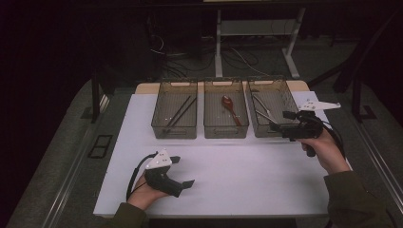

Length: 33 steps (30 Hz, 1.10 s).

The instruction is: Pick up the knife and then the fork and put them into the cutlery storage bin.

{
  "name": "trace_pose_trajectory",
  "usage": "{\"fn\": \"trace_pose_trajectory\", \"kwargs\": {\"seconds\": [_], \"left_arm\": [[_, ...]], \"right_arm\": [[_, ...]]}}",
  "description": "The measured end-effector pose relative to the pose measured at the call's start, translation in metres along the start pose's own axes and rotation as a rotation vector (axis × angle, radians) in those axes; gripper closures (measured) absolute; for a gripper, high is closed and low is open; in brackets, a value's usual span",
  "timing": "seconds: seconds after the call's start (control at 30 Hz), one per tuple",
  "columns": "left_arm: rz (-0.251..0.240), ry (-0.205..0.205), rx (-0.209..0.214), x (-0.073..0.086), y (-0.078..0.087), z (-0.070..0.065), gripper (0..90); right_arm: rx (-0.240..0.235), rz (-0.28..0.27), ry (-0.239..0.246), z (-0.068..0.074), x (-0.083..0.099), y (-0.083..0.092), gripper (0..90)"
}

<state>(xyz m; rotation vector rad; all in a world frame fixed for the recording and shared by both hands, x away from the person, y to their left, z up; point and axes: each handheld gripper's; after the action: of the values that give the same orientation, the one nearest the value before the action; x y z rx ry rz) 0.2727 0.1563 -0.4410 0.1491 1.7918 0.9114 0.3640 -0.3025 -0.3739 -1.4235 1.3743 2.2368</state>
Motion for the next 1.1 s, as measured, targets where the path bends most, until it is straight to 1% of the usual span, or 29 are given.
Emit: {"fn": "trace_pose_trajectory", "kwargs": {"seconds": [0.17,0.23,0.47,0.67,0.8,0.97,1.1], "left_arm": [[0.002,0.000,0.000,0.000,0.000,-0.001,0.0],[0.002,-0.001,-0.003,0.000,0.001,0.000,0.0],[-0.001,0.000,0.000,0.000,0.001,-0.001,0.0],[-0.001,0.001,0.000,0.000,0.001,0.000,0.0],[-0.002,0.003,0.000,0.000,0.001,0.000,0.0],[0.000,0.002,0.000,0.000,0.001,0.000,0.0],[-0.001,0.003,0.000,0.000,0.001,0.000,0.0]], "right_arm": [[-0.024,-0.008,0.017,0.010,0.007,0.001,18.2],[-0.027,-0.021,0.024,0.014,0.010,0.001,18.2],[-0.043,-0.037,0.009,0.021,0.027,0.002,17.7],[-0.051,-0.040,0.012,0.026,0.039,0.006,17.7],[-0.049,-0.038,0.018,0.028,0.047,0.009,17.7],[-0.048,-0.037,0.012,0.030,0.056,0.011,17.7],[-0.048,-0.031,0.021,0.033,0.063,0.013,17.7]]}}
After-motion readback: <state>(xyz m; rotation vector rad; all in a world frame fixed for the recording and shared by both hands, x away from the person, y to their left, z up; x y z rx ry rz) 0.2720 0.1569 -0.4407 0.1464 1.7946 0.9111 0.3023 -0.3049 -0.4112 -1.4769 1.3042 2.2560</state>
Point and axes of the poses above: each handheld gripper's, and its own axes: y roughly backward along the jaws, x roughly out of its underside, z roughly to its left, and after that the axes turned 9 degrees about z, right-handed
